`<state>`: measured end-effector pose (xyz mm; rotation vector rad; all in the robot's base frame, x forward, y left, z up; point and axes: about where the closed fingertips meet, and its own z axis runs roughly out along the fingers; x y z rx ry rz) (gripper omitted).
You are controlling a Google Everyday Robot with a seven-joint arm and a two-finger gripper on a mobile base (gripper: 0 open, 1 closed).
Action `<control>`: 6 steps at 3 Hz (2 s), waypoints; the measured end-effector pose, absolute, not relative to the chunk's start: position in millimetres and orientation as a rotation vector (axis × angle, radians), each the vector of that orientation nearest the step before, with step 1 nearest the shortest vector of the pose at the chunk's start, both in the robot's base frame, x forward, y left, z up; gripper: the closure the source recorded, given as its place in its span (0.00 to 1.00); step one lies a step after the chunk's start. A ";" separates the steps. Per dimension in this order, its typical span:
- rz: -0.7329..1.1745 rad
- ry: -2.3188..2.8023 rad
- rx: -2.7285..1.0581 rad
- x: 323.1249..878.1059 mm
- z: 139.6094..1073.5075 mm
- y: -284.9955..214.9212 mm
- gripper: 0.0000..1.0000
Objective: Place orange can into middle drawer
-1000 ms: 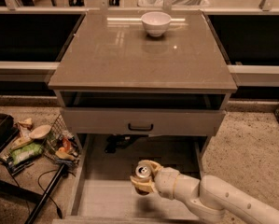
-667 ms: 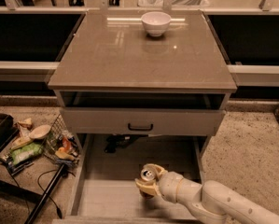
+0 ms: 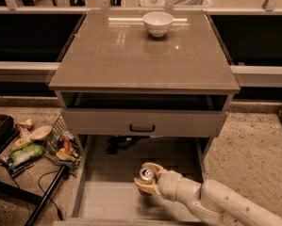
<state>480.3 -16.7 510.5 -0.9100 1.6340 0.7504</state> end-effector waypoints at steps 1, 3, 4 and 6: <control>0.762 1.486 -1.044 510.8 501.8 -6.0 1.00; 0.791 1.419 -1.172 529.9 477.0 6.1 1.00; 0.810 1.452 -1.167 523.2 456.0 7.5 1.00; 0.817 1.448 -1.170 522.4 456.4 11.6 0.59</control>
Offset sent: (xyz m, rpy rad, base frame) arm 0.0663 0.0194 -0.0280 -0.0544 -0.2181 0.2916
